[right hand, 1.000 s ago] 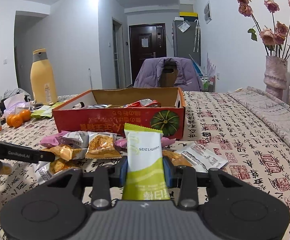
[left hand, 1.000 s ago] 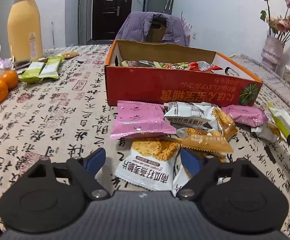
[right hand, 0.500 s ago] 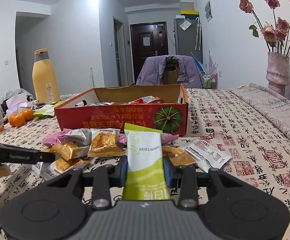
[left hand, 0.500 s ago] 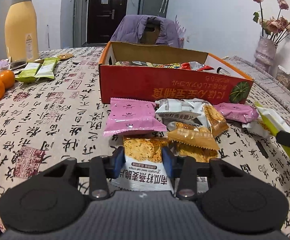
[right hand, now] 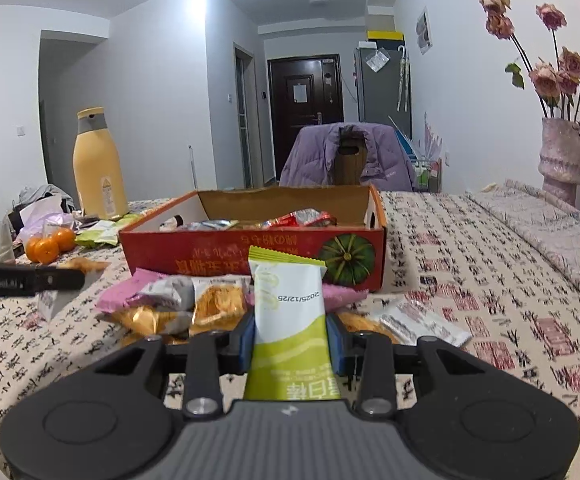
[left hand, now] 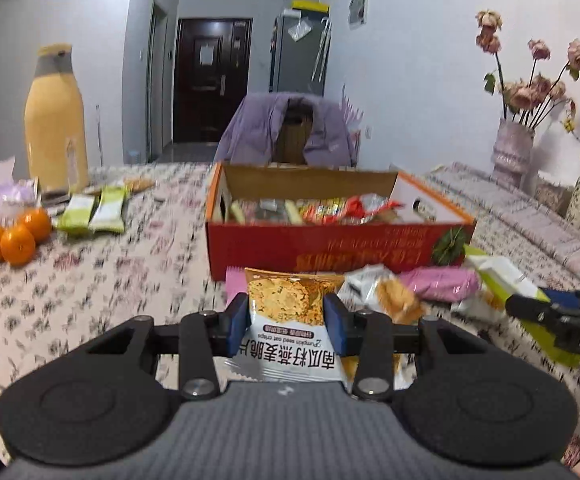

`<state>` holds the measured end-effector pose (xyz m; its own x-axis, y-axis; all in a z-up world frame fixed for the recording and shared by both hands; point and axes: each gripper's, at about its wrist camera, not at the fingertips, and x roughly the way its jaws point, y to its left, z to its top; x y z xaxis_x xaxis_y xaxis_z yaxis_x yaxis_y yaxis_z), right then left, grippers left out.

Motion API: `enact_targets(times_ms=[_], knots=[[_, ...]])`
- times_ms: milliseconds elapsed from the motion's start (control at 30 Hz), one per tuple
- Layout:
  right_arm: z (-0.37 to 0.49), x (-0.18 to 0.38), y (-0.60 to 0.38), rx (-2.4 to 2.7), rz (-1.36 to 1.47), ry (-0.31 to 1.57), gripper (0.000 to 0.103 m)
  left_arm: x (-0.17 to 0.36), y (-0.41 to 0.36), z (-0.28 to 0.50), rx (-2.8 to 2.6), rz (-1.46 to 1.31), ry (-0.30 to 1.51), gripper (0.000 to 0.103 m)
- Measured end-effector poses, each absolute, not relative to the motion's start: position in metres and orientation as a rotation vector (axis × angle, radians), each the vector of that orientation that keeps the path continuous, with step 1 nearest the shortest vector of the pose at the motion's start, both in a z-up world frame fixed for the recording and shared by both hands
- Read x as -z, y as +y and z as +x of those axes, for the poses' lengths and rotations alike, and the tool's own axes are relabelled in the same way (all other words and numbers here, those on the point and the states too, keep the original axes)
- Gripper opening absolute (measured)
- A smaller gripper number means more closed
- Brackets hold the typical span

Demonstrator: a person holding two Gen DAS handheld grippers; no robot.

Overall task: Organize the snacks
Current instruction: 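Carry both packets into the box and open both grippers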

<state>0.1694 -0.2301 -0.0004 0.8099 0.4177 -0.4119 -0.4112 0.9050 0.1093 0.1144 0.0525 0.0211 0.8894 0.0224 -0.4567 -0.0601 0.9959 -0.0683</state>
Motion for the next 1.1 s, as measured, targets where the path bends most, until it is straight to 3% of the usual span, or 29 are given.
enact_targets(times_ms=[567,1100], knots=[[0.244,-0.045,-0.202,-0.429,-0.011,0.331,0.035,-0.066,0.044,0.193,-0.051,-0.098,0.380,0.041],[0.355,-0.067,-0.155,-0.396,-0.053,0.380,0.036,-0.073,0.035,0.309,-0.153,-0.055,0.458,0.041]])
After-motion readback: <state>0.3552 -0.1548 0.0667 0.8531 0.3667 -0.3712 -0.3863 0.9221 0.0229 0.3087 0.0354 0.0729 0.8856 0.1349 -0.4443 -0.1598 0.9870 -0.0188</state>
